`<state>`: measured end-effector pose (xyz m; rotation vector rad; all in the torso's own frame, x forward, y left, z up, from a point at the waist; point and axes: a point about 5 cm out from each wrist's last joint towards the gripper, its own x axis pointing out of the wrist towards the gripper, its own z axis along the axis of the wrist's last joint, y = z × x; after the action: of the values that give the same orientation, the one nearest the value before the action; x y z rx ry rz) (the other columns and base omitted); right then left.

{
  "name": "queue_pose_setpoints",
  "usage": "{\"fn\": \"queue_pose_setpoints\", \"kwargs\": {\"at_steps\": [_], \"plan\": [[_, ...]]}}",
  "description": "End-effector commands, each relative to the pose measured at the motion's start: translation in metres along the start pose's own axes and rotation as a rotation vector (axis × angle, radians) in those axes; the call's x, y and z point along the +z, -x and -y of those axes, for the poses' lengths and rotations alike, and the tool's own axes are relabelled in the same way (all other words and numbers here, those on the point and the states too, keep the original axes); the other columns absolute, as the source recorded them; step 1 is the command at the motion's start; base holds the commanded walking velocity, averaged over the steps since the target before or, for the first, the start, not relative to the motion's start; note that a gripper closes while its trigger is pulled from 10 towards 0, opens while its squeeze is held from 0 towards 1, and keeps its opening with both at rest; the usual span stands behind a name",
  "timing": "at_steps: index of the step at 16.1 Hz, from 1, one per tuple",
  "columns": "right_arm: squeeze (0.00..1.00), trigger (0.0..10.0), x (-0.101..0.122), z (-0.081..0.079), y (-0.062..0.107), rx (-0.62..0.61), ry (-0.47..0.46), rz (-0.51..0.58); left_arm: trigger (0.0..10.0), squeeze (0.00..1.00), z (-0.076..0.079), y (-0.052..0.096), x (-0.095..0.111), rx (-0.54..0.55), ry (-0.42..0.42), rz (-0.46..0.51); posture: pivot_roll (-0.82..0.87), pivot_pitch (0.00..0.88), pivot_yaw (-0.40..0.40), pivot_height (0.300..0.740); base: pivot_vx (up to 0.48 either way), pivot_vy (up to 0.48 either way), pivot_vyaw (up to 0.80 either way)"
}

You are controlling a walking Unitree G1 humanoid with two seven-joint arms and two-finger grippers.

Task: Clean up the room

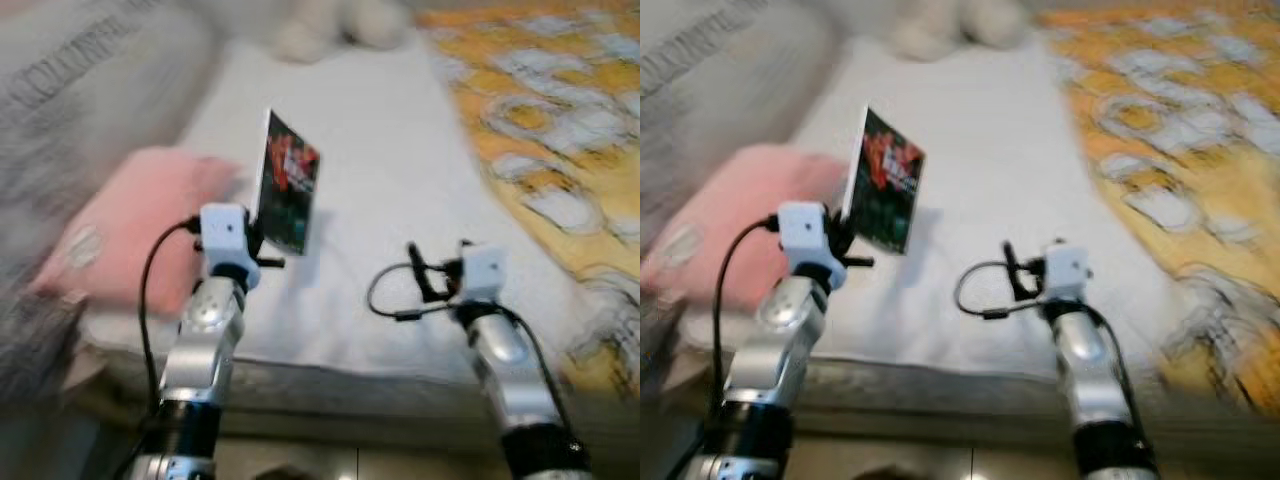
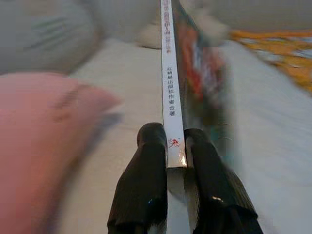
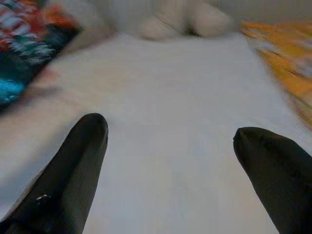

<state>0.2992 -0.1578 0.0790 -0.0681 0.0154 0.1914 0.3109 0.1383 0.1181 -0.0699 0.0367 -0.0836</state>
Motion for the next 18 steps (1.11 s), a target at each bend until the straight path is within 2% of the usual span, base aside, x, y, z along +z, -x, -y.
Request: {"fn": "queue_pose_setpoints", "kwargs": {"at_steps": [1,4,8,10,13,14,16,17,18], "plan": [[0.00,10.0,0.005,-0.011,-0.003,0.032,-0.015,0.022,10.0,0.00,-0.016,0.002,0.003,0.064,-0.029,0.016,-0.13,0.000,0.129,0.740,0.000,0.000,0.00],[0.00,10.0,0.004,-0.011,-0.001,0.034,-0.014,0.019,10.0,0.00,-0.014,-0.003,0.005,0.034,-0.057,0.010,-0.12,0.000,0.126,0.740,0.000,0.000,0.00],[0.00,10.0,0.003,-0.015,0.003,0.042,-0.016,0.014,10.0,0.00,-0.005,-0.024,0.018,-0.079,-0.103,0.017,-0.13,0.000,0.136,0.740,0.000,0.000,0.00],[0.00,10.0,0.002,-0.012,0.004,0.034,-0.014,0.014,10.0,0.00,-0.007,-0.024,0.020,-0.076,-0.117,0.031,-0.14,0.000,0.149,0.740,0.000,0.000,0.00],[0.00,10.0,0.002,-0.009,0.005,0.025,-0.013,0.016,10.0,0.00,-0.006,-0.016,0.014,-0.030,-0.068,0.028,-0.15,0.000,0.158,0.740,0.000,0.000,0.00],[0.00,10.0,0.004,-0.008,0.007,0.030,-0.002,0.017,10.0,0.00,-0.009,-0.004,0.007,0.036,-0.036,0.012,-0.15,0.000,0.160,0.740,0.000,0.000,0.00],[0.00,10.0,0.008,-0.001,0.013,0.015,0.003,0.014,10.0,0.00,-0.018,0.027,-0.011,0.092,0.013,-0.015,-0.15,0.000,0.147,0.740,0.000,0.000,0.63],[0.00,10.0,0.009,0.003,0.022,0.001,-0.015,0.008,10.0,0.00,-0.027,0.049,-0.019,0.070,-0.027,-0.009,-0.15,0.000,0.141,0.740,0.000,0.000,0.73],[0.00,10.0,0.007,0.004,0.029,0.003,-0.013,0.000,10.0,0.00,-0.029,0.060,-0.021,0.046,-0.051,0.002,-0.14,0.000,0.127,0.740,0.000,0.000,0.73]]}}
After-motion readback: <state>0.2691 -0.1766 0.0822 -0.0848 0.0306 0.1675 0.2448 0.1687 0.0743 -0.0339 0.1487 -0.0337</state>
